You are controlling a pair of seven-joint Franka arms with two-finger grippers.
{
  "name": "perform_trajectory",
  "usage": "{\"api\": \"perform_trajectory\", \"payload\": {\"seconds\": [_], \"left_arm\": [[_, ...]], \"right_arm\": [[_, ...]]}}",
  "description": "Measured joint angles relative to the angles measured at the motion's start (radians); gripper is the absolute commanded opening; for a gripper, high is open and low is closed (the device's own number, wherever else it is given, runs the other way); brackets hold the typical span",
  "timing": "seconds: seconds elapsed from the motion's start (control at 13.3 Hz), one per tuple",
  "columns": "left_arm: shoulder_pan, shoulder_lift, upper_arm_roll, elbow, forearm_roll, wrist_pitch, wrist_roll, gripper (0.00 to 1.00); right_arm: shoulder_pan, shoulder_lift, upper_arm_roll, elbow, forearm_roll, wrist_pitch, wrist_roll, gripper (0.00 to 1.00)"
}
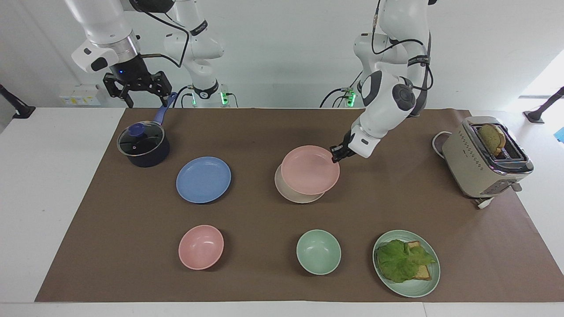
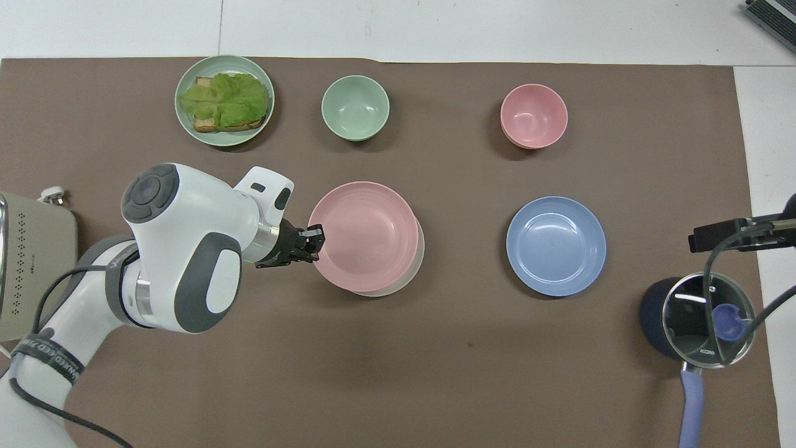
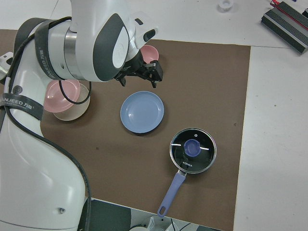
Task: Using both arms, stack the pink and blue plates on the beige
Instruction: 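Carry the pink plate with the left gripper onto the beige plate, then open the left gripper and release the pink plate on the beige plate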
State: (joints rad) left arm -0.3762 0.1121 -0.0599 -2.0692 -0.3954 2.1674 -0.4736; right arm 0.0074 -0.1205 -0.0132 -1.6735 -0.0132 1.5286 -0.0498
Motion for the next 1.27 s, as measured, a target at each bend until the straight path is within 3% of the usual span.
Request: {"api": "perform_trajectory", "payload": {"seconds": [0.45,0.53,0.6,0.67,1.05,1.27], "left_arm": [[-0.040,0.045,0.000,-0.033,0.000,0.076,-0.002,0.00],[-0.040,0.045,0.001,-0.033,0.000,0.077,-0.002,0.11],[-0.040,0.045,0.001,-0.033,0.000,0.077,-0.002,0.72],[-0.040,0.045,0.001,-0.033,0.000,0.077,-0.002,1.00],[-0.040,0.045,0.004,-0.033,0.000,0.079,0.000,1.00],[-0.035,0.041,0.017,-0.020,0.000,0.077,0.002,1.00]], "right_arm": [[0.000,0.000,0.000,-0.001,0.000,0.000,0.000,1.00],[0.000,0.000,0.000,-0.002,0.000,0.000,0.000,1.00],[0.000,0.000,0.000,-0.002,0.000,0.000,0.000,1.00],[0.000,0.000,0.000,-0.002,0.000,0.000,0.000,1.00],[0.000,0.000,0.000,-0.005,0.001,0.002,0.000,1.00],[0.001,0.000,0.001,-0.038,0.010,0.062,0.000,1.00]]}}
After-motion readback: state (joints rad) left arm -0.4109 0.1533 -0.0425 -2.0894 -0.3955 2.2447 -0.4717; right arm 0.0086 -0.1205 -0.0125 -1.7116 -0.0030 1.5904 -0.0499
